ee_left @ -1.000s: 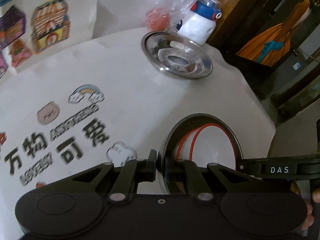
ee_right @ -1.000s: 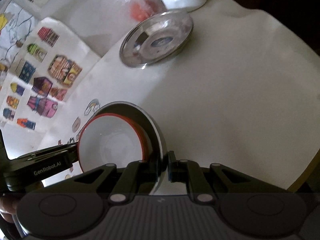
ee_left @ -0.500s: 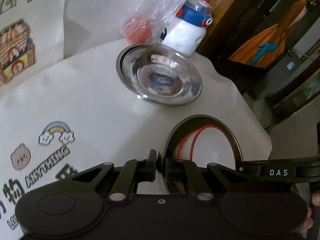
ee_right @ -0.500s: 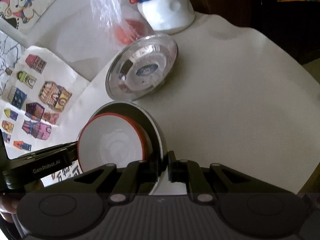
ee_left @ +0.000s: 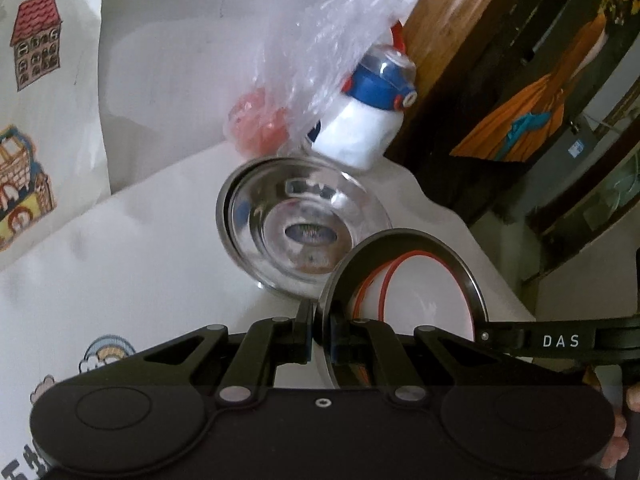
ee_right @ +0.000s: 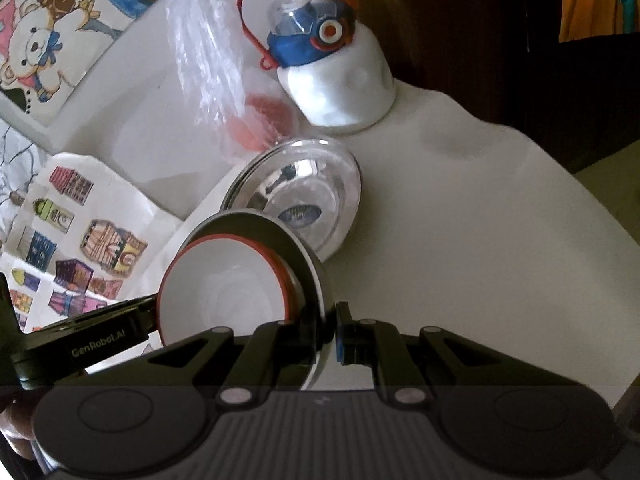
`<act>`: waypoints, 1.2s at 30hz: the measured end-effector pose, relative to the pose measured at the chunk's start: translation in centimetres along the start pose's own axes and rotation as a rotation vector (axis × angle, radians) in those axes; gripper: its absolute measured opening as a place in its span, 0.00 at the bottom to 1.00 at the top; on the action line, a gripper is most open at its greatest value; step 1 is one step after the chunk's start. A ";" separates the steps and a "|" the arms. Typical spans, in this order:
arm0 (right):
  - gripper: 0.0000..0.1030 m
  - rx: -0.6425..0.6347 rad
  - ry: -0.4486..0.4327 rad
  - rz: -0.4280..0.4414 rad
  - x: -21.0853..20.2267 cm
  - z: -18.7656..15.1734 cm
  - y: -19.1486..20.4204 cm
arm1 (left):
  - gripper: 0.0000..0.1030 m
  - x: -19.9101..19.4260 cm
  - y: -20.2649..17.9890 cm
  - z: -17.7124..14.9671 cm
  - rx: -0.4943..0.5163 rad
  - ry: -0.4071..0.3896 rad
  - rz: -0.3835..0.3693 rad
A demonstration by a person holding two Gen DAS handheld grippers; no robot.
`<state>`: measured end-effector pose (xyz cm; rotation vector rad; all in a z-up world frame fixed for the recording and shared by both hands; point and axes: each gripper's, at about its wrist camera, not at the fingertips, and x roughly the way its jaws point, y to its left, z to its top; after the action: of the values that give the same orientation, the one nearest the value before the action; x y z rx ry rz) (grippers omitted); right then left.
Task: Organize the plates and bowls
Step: 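Lower the bowl stack onto the small steel plate beside the bottle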
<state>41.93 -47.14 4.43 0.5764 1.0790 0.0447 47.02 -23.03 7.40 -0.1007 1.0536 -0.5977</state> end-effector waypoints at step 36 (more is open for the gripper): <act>0.10 -0.022 -0.063 -0.045 7.7 6.5 0.8 | 0.05 7.2 5.1 6.3 -0.141 -0.035 0.024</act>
<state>51.30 -46.82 0.73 0.5300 1.0290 -0.0008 56.96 -23.67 3.17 -0.2208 1.0614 -0.4974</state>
